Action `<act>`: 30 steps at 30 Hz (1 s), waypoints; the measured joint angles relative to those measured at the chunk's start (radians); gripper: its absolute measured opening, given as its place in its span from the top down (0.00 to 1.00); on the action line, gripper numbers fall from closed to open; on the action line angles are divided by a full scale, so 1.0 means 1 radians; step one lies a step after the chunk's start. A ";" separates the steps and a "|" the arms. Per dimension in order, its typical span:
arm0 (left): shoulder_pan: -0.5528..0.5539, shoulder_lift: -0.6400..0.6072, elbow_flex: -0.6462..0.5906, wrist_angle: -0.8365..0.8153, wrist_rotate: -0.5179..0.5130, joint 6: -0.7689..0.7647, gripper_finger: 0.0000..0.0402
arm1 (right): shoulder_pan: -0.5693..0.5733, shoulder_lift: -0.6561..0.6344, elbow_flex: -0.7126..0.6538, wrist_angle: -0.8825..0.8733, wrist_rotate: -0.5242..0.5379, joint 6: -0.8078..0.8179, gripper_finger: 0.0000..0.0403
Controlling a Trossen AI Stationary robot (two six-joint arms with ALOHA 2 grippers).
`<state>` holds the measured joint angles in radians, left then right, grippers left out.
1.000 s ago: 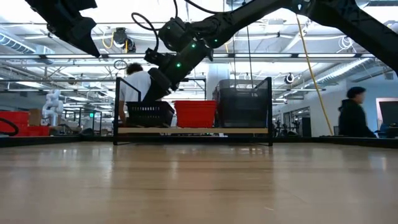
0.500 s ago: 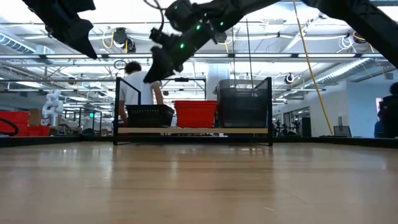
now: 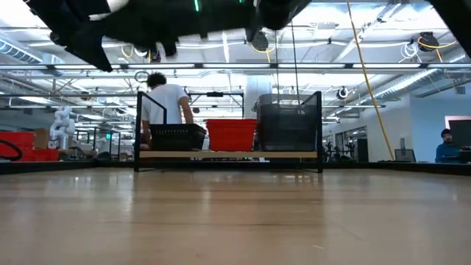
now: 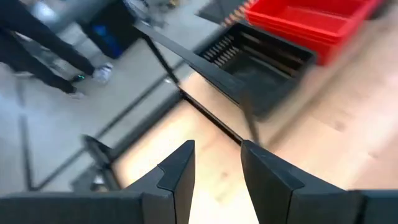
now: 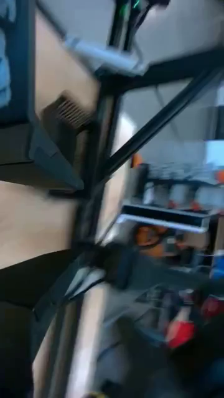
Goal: Stack baskets on shelf by color
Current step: Stack the black bin on top of the black bins on the shelf
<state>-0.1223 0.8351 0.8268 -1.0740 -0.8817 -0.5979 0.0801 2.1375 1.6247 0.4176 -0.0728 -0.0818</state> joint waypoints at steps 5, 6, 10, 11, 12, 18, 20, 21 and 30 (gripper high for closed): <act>-0.075 0.002 -0.025 0.001 0.226 -0.037 0.67 | 0.116 0.025 0.013 0.097 0.042 -0.043 0.59; -0.101 0.002 -0.038 0.001 0.296 -0.046 0.67 | 0.133 0.029 0.012 0.112 0.043 -0.044 0.59; -0.278 0.005 -0.109 0.036 0.561 -0.173 0.67 | 0.178 0.048 0.013 0.159 0.047 -0.054 0.59; -0.338 0.011 -0.127 0.050 0.602 -0.230 0.67 | 0.185 0.052 0.013 0.158 0.050 -0.061 0.59; -0.401 0.020 -0.143 0.060 0.632 -0.289 0.68 | 0.192 0.056 0.013 0.158 0.056 -0.063 0.59; -0.793 0.161 -0.167 0.205 0.680 -0.597 0.79 | 0.208 0.058 0.013 0.138 0.160 0.018 0.59; -0.891 0.228 -0.153 0.280 0.682 -0.650 0.83 | 0.208 0.058 0.013 0.132 0.176 0.050 0.59; -0.932 0.263 -0.142 0.313 0.684 -0.674 0.85 | 0.208 0.058 0.013 0.128 0.184 0.065 0.59; -1.142 0.501 -0.042 0.389 0.675 -0.839 0.94 | 0.209 0.058 0.013 0.147 0.208 0.184 0.59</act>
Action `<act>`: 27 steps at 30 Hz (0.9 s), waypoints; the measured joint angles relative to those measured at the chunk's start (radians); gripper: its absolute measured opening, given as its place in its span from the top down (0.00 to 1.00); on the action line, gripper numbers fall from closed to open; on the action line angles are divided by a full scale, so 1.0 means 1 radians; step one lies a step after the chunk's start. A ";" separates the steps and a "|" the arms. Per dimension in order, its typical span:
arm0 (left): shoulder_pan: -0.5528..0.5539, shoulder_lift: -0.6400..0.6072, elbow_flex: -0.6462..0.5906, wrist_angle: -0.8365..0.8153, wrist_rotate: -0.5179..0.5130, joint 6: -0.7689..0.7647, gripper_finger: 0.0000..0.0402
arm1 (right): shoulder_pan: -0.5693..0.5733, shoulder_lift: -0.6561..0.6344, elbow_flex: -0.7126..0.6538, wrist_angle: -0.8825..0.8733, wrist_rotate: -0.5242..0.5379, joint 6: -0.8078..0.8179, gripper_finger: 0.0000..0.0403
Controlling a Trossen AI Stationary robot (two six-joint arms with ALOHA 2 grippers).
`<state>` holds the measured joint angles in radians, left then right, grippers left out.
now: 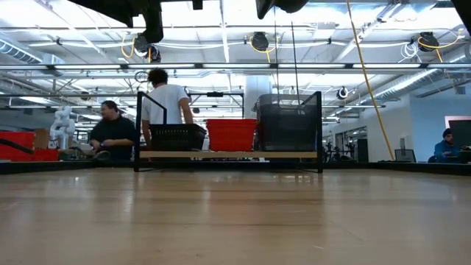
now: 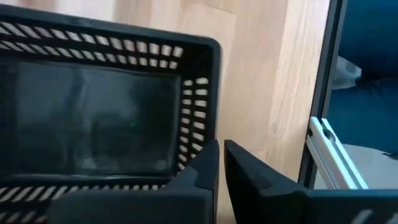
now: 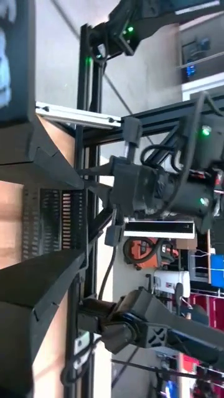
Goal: Stack baskets on shelf by color
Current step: Stack the black bin on top of the black bins on the shelf
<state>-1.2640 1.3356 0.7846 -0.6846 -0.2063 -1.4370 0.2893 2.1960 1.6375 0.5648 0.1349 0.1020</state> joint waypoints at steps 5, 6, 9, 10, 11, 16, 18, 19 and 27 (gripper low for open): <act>-0.026 0.059 0.006 0.010 -0.008 0.000 0.82 | 0.008 0.000 0.000 0.000 0.000 0.047 0.59; -0.027 0.066 0.006 0.008 -0.008 0.002 0.78 | 0.011 0.000 0.000 0.000 0.001 0.047 0.59; -0.026 0.082 0.006 0.031 -0.021 0.043 0.67 | 0.026 0.000 0.000 0.000 0.030 0.047 0.59; -0.025 0.087 0.006 0.035 -0.021 0.058 0.64 | 0.031 0.000 0.000 0.000 0.045 0.047 0.59; -0.023 0.089 0.006 0.033 -0.021 0.067 0.61 | 0.036 0.000 0.000 0.000 0.055 0.044 0.59; -0.011 0.090 0.006 0.005 -0.021 0.042 0.55 | 0.056 0.000 0.000 0.006 0.078 0.041 0.59; -0.008 0.090 0.006 -0.002 -0.019 0.027 0.55 | 0.061 0.000 0.000 0.008 0.081 0.043 0.59; -0.004 0.090 0.006 -0.008 -0.013 0.022 0.55 | 0.064 0.000 0.000 0.008 0.083 0.043 0.59; 0.016 0.090 0.057 -0.091 0.023 0.037 0.66 | 0.087 0.000 0.001 -0.015 0.132 0.043 0.59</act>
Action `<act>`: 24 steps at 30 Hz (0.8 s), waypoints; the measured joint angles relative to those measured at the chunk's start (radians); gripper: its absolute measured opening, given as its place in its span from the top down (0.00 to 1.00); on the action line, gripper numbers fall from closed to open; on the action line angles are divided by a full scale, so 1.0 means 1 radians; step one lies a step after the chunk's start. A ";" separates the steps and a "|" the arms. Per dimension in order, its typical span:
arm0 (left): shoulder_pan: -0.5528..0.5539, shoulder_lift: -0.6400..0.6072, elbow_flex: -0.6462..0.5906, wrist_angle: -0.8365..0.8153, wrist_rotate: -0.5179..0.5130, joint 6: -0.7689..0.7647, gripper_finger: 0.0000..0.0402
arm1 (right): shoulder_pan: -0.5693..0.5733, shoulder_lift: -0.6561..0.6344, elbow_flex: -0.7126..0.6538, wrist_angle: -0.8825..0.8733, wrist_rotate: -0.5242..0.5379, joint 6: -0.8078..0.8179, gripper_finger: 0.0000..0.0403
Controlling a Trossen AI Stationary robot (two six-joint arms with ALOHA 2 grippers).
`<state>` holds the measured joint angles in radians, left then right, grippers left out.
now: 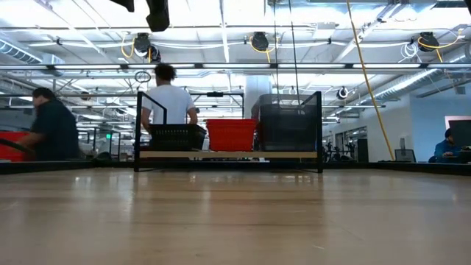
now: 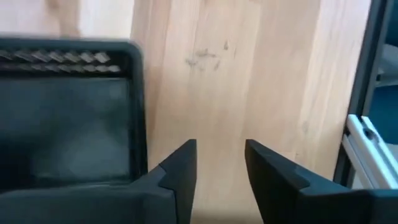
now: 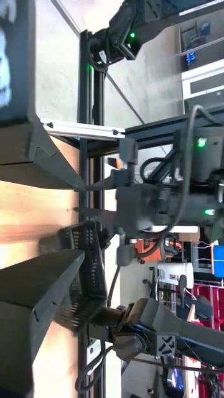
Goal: Stack baskets on shelf by color
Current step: Stack the black bin on top of the black bins on the shelf
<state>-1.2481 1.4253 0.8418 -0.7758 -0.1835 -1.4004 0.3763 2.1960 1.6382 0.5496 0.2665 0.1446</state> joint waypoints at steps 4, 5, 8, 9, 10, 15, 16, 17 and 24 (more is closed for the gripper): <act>0.004 0.000 0.061 -0.081 -0.047 0.034 0.69 | -0.001 0.000 0.000 -0.002 0.002 0.002 0.59; 0.003 0.000 0.070 -0.097 -0.069 0.041 0.69 | -0.001 0.000 0.000 -0.002 0.002 0.005 0.59; 0.002 0.000 0.068 -0.154 -0.105 0.051 0.69 | -0.001 0.004 0.000 -0.003 0.002 0.010 0.59; 0.002 0.000 0.061 -0.165 -0.112 0.049 0.69 | -0.001 0.005 0.000 -0.009 0.002 0.016 0.59; 0.002 0.001 0.049 -0.169 -0.114 0.044 0.69 | -0.001 0.005 0.000 -0.011 0.002 0.022 0.59; 0.002 0.002 -0.020 -0.148 -0.114 0.017 0.69 | 0.001 0.005 0.000 -0.008 0.002 0.025 0.59; 0.002 0.002 -0.033 -0.147 -0.111 0.012 0.69 | 0.002 0.006 0.000 -0.009 0.002 0.025 0.59; 0.002 0.002 -0.043 -0.145 -0.106 0.007 0.69 | 0.002 0.006 0.000 -0.009 0.002 0.026 0.59; 0.010 0.002 -0.078 -0.147 -0.079 -0.031 0.72 | 0.005 0.006 0.000 -0.008 0.002 0.025 0.59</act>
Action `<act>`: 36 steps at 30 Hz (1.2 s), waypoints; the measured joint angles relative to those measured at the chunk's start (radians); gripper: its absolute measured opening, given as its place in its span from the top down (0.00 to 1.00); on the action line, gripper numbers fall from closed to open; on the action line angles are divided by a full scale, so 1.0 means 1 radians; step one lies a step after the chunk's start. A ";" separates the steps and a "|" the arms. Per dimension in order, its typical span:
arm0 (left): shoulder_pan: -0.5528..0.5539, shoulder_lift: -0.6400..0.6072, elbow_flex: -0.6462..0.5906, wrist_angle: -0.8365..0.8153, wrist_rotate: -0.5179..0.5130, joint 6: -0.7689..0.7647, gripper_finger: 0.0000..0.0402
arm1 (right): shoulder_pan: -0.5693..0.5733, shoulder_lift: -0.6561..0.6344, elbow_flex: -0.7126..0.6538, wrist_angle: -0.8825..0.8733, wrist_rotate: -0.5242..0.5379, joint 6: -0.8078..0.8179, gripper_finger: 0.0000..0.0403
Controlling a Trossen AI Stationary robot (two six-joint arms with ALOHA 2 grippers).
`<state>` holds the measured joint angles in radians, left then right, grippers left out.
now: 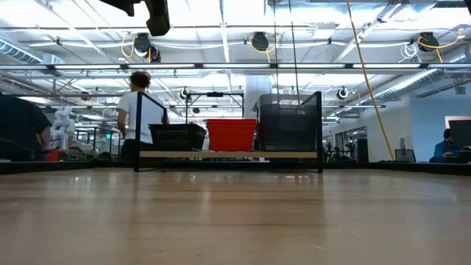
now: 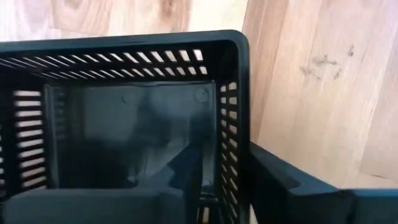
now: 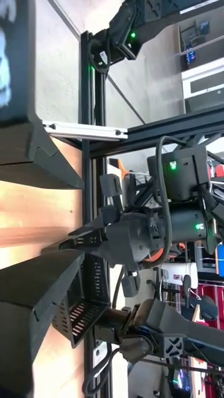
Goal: Stack baskets on shelf by color
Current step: Stack the black bin on top of the black bins on the shelf, then stack the right black bin on top of the black bin on the shelf
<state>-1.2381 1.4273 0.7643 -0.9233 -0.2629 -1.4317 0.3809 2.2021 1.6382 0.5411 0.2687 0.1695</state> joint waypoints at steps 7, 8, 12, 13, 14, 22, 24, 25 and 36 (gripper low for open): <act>0.051 0.000 0.009 0.009 0.055 0.043 0.97 | 0.001 -0.017 -0.001 -0.045 -0.005 -0.065 0.59; 0.062 0.000 0.016 0.007 0.058 0.050 0.97 | 0.001 -0.031 -0.001 -0.068 -0.006 -0.075 0.59; 0.119 0.000 0.086 -0.004 0.063 0.119 0.98 | 0.004 -0.106 -0.001 -0.206 0.019 -0.107 0.59; 0.136 0.000 0.112 -0.018 0.064 0.144 0.98 | 0.006 -0.124 -0.001 -0.252 0.028 -0.113 0.59; 0.154 0.000 0.140 -0.036 0.062 0.171 0.98 | 0.007 -0.146 -0.001 -0.301 0.044 -0.117 0.59; 0.340 0.000 0.412 -0.283 -0.049 0.473 0.98 | 0.035 -0.360 -0.079 -0.558 0.228 -0.173 0.59; 0.404 -0.001 0.465 -0.340 -0.082 0.565 0.98 | 0.034 -0.428 -0.179 -0.534 0.234 -0.164 0.59; 0.440 -0.001 0.489 -0.361 -0.097 0.616 0.98 | 0.029 -0.460 -0.239 -0.499 0.234 -0.148 0.59; 1.018 -0.001 0.610 -0.222 -0.175 1.403 0.99 | -0.028 -0.700 -1.021 0.306 0.229 0.011 0.59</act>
<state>-0.2197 1.4265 1.3746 -1.1453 -0.4381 -0.0288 0.3534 1.5019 0.6174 0.8468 0.4974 0.1809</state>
